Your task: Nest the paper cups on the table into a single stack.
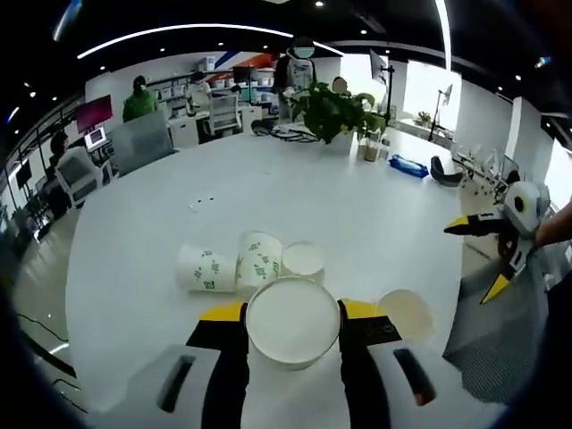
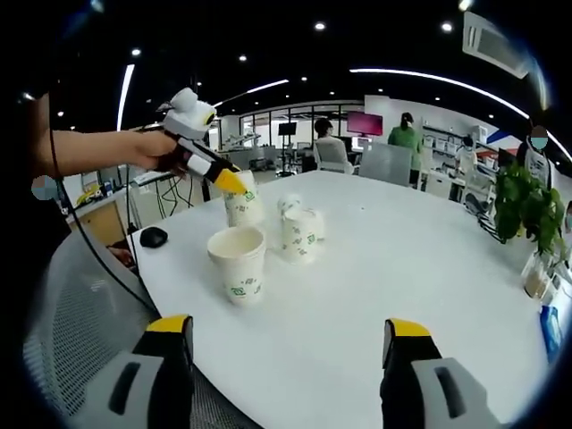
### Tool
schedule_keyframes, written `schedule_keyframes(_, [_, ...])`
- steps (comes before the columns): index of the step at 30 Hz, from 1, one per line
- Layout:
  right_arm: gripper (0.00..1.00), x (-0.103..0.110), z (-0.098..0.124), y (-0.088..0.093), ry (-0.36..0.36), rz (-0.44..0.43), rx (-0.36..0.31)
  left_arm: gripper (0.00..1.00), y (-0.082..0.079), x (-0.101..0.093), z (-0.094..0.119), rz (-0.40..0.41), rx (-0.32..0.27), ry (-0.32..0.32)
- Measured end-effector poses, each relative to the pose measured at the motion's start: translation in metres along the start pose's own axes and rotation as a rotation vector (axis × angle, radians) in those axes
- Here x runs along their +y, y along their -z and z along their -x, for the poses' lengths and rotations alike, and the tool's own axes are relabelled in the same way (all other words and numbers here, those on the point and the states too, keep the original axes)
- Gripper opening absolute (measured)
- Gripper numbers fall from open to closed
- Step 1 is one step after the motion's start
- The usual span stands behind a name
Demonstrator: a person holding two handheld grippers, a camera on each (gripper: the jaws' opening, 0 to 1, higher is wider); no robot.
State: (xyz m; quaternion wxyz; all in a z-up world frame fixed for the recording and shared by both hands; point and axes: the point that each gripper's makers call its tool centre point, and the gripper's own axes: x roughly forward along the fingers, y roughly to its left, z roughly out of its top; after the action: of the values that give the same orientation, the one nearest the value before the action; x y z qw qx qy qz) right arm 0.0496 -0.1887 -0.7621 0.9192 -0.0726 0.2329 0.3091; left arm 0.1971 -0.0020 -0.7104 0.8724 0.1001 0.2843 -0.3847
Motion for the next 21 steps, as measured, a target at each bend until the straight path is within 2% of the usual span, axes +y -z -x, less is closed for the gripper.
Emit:
schedule_keyframes(3, [0.87,-0.005,0.003,-0.002,0.031,0.054,0.022,0.38,-0.006,-0.011,0.013,0.004,-0.018,0.011])
schedule_keyframes(6, [0.87,-0.003,0.005,-0.018,0.029,0.045,-0.013,0.37,-0.005,-0.017,0.021,0.001,-0.019,0.023])
schedule_keyframes(9, [0.85,-0.001,0.004,-0.031,0.028,0.040,-0.031,0.37,-0.007,-0.030,0.029,0.007,-0.025,0.043])
schedule_keyframes(15, [0.84,0.017,-0.004,-0.055,-0.004,0.003,-0.082,0.37,-0.013,-0.046,0.037,0.019,-0.041,0.071])
schedule_keyframes(17, [0.83,0.022,-0.006,-0.059,-0.016,0.006,-0.086,0.37,-0.018,-0.055,0.042,0.015,-0.056,0.085])
schedule_keyframes(21, [0.81,0.032,-0.011,-0.064,-0.037,-0.005,-0.097,0.37,-0.024,-0.059,0.047,0.042,-0.087,0.094])
